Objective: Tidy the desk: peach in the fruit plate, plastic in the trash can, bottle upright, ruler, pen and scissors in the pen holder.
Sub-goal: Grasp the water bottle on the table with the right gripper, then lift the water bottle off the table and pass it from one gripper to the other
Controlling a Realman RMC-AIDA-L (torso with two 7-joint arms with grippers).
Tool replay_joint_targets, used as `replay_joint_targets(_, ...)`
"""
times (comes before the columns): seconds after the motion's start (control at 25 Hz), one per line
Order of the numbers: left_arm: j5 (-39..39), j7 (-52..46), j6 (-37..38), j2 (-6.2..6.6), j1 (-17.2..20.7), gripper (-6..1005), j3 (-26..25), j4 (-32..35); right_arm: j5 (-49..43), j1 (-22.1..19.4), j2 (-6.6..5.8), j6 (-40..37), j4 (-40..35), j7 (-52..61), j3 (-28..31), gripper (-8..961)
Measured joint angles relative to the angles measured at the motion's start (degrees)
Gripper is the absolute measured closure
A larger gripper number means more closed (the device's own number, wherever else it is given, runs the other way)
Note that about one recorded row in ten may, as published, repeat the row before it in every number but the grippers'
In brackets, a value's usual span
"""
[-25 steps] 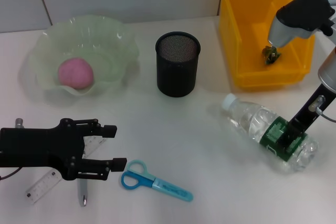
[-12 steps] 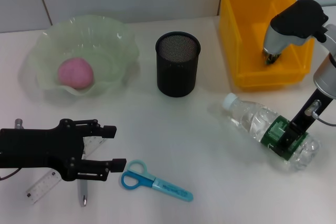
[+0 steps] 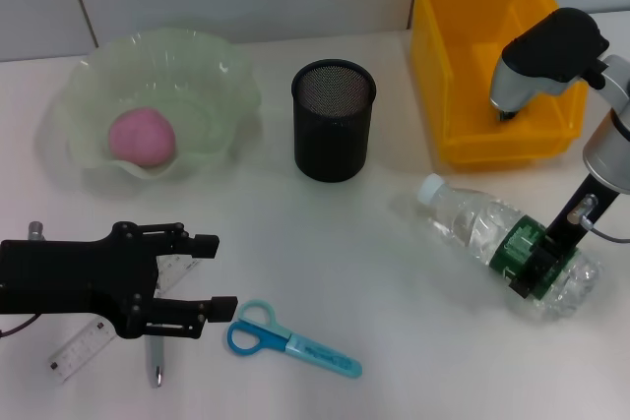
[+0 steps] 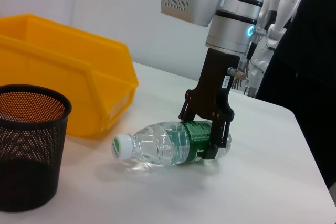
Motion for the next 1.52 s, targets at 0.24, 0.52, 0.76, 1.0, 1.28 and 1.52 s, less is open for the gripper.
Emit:
replay_joint_targets(0.24,0.0,0.0,0.0,0.00,0.0,186,-0.1,0.0,0.0,0.0,0.00,0.1,0.0,0.0,-0.2,153)
replay_joint_targets(0.52,0.0,0.0,-0.1,-0.07,0.1,187,-0.1,0.0,0.0,0.0,0.00,0.2,0.2,0.0,-0.5,162)
replay_joint_targets(0.76,-0.1,0.0,-0.1,-0.09,0.1,186,-0.1,0.0,0.0,0.0,0.00,0.3,0.4,0.0,-0.6,169)
replay_joint_targets(1.0,-0.1,0.0,-0.1,-0.09,0.1,186,-0.1,0.0,0.0,-0.1,0.00,0.3,0.5,-0.1,-0.6,178)
replay_joint_targets(1.28,-0.4,0.0,-0.2,-0.09,0.3,187,-0.1,0.0,1.1,-1.3,0.07,0.5,-1.4,-1.0,-0.1,180)
replay_joint_targets(1.52,-0.5,0.0,-0.2,0.03,0.3,186,-0.1,0.0,6.1,-3.8,0.10,0.6,-6.9,-3.0,0.1,181)
